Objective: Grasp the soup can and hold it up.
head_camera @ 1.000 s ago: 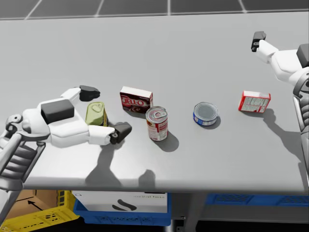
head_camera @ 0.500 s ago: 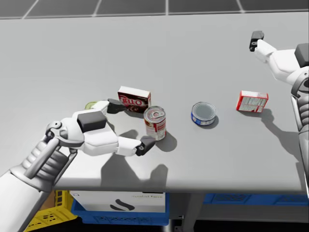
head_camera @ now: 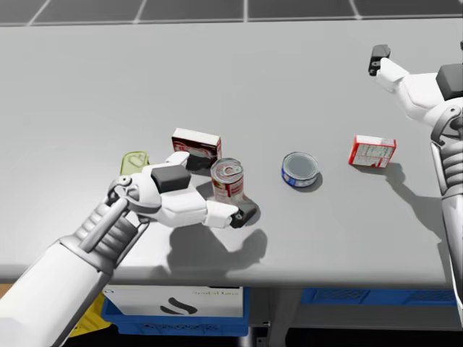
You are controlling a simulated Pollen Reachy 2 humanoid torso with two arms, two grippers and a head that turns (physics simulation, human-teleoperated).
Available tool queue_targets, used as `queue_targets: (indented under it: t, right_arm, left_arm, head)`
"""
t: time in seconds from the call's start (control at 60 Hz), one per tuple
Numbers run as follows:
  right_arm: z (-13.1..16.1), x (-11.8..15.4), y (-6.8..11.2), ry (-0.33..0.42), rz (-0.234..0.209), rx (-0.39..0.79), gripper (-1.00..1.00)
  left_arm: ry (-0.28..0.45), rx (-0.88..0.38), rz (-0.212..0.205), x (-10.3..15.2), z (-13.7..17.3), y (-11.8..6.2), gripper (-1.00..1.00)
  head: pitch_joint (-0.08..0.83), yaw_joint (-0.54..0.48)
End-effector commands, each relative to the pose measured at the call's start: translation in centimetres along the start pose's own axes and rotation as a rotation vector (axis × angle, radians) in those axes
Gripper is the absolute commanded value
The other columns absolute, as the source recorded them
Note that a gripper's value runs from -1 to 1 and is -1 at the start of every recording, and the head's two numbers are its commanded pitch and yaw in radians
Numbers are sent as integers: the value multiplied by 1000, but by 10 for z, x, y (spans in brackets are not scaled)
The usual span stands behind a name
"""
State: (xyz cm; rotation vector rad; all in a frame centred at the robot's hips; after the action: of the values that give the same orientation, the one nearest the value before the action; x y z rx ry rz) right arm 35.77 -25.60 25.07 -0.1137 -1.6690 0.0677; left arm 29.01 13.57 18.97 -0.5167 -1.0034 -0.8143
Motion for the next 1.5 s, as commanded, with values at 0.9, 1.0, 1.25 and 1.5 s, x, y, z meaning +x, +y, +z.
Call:
queue_targets:
  t: [0.9, 1.0, 1.25, 1.5]
  right_arm:
    - [3, 3, 1, -8, -2, 0, -1000]
    - [3, 3, 1, -9, -2, 0, -1000]
    - [4, 3, -1, 2, -14, 20, -1000]
    - [5, 2, -7, 12, -9, 61, -1000]
  left_arm:
    - [-6, -13, -3, -6, -17, -7, 1000]
    - [-5, -14, -3, -6, -17, -7, 1000]
    - [-25, -18, -2, 6, -9, -7, 1000]
    - [-135, 33, -42, 59, 31, -1, 1000]
  head:
    - [470, 57]
    - [382, 55]
    - [269, 57]
    - [237, 64]
